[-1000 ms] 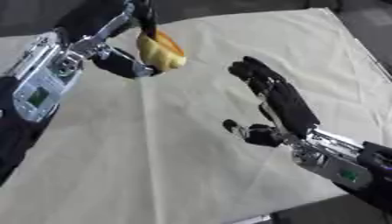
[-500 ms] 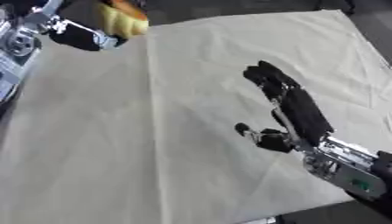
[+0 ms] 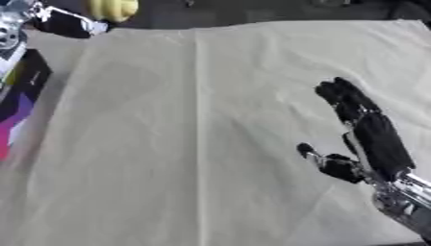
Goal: Pick up the objects with one hand, pass them to the other hand, and then place them into the box on the other side of the table.
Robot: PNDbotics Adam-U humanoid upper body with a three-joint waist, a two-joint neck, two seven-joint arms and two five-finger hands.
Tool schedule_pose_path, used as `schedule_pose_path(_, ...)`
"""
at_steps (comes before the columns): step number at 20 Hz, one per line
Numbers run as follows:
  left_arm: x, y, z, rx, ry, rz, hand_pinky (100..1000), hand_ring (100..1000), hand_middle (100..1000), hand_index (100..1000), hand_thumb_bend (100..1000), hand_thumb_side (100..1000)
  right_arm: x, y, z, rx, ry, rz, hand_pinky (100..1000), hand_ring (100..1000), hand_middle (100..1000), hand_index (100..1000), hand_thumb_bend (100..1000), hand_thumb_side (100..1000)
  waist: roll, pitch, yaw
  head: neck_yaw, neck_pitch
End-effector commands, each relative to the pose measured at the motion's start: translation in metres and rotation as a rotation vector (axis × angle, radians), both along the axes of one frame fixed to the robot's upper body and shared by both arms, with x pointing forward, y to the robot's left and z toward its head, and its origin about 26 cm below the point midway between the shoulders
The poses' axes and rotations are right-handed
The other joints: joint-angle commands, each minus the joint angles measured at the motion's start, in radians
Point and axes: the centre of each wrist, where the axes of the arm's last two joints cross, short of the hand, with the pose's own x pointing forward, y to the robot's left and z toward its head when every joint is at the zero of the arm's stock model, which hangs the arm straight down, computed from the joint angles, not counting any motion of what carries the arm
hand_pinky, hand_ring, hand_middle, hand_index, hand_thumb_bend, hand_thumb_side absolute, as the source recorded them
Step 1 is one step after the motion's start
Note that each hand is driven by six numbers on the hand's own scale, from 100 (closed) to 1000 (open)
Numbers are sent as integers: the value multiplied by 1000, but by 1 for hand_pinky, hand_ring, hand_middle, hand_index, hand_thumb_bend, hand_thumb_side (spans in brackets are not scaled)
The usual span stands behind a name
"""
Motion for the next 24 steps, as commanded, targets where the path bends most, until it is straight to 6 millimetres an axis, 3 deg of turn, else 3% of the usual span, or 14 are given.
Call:
schedule_pose_path(1, 0, 31, 14, -22, -41, 81, 625, 544, 396, 438, 550, 100, 0, -9, 9, -24, -49, -21, 826, 949, 864, 931, 615, 113, -13, -36, -3, 49, -36)
schedule_pose_path(7, -1, 67, 10, -65, -53, 187, 625, 546, 395, 437, 529, 100, -8, -15, 0, -25, -56, -65, 830, 937, 871, 932, 635, 112, -16, -24, -9, 111, -74)
schedule_pose_path(13, 1, 106, 8, -81, -80, 334, 628, 546, 396, 439, 551, 100, -13, -10, -8, -4, -49, -96, 821, 934, 871, 930, 632, 114, -16, -9, -10, 162, -94)
schedule_pose_path(24, 3, 169, -12, -128, -85, 578, 630, 552, 399, 438, 529, 100, -16, -7, -13, 21, -74, -102, 817, 934, 873, 930, 625, 111, -25, 11, -15, 180, -92)
